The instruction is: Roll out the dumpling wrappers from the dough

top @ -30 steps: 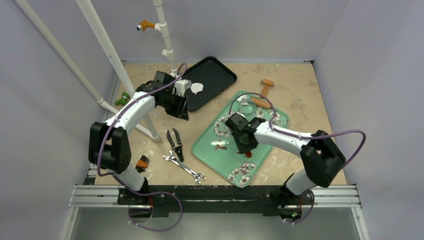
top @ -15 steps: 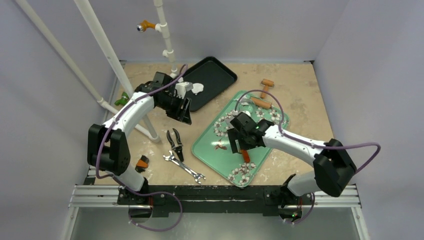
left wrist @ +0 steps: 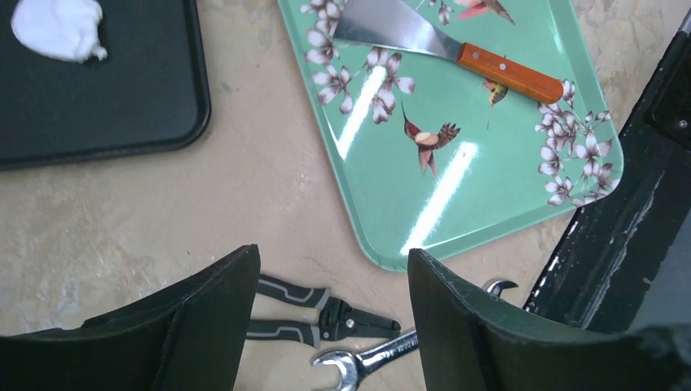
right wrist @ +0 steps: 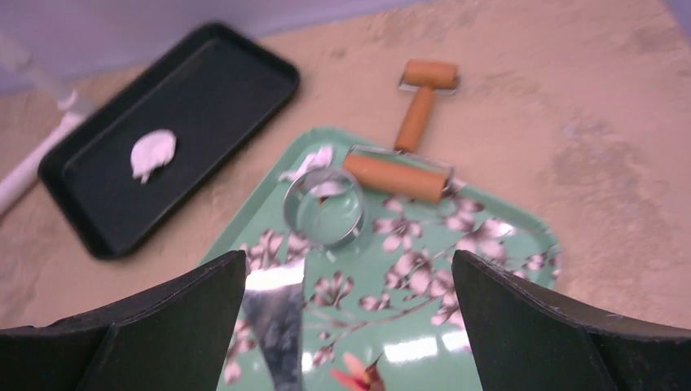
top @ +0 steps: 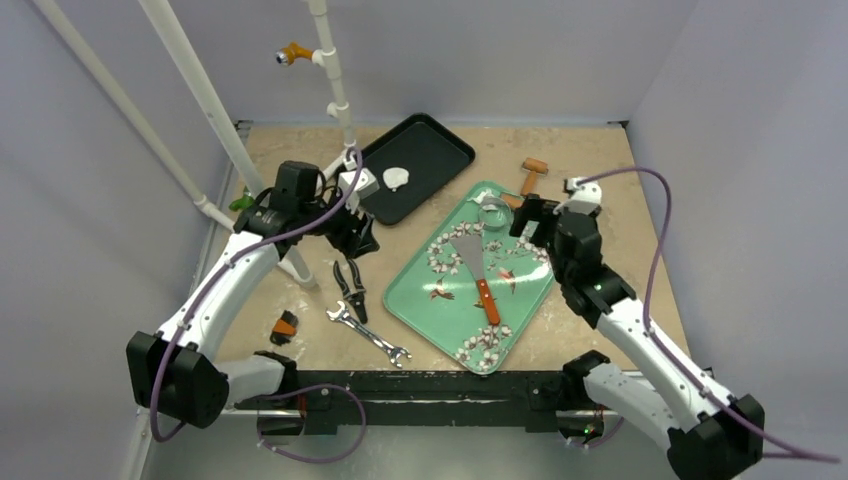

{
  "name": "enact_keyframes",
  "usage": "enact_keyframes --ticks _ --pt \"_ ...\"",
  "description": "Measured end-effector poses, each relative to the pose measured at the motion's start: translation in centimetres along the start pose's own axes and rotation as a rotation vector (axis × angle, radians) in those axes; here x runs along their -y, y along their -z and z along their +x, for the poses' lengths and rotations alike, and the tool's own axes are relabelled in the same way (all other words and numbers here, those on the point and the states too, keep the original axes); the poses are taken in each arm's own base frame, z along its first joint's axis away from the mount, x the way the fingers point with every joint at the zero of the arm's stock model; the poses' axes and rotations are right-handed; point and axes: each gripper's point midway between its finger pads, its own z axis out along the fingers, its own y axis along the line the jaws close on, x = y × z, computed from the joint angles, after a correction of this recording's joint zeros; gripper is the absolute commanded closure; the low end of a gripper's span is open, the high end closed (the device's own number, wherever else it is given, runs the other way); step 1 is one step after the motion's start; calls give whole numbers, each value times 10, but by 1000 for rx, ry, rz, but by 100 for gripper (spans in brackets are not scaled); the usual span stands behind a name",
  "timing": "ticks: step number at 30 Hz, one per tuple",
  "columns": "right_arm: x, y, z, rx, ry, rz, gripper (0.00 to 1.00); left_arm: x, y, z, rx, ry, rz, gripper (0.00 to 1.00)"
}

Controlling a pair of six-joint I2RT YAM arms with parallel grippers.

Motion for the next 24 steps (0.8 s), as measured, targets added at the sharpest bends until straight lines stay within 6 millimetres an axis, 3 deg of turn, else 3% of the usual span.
enact_keyframes --ticks 4,7,9,13,18,22,24 --pt "46 0 -17 191 -50 97 1 9 -6 -14 85 -114 -6 31" --pt "70 -9 -13 209 -45 175 1 15 -12 -16 122 -164 -37 26" --pt "79 -15 1 159 -30 219 1 15 -11 -11 135 -144 -87 24" --pt "94 -6 9 175 -87 291 1 9 -4 -5 153 -67 -170 4" --pt "122 12 11 268 -246 436 1 3 -10 32 163 57 -240 0" --pt "134 15 23 256 -309 520 1 -20 -22 76 126 175 -379 0" --pt "138 12 29 227 -312 556 1 -30 -24 87 132 208 -436 0"
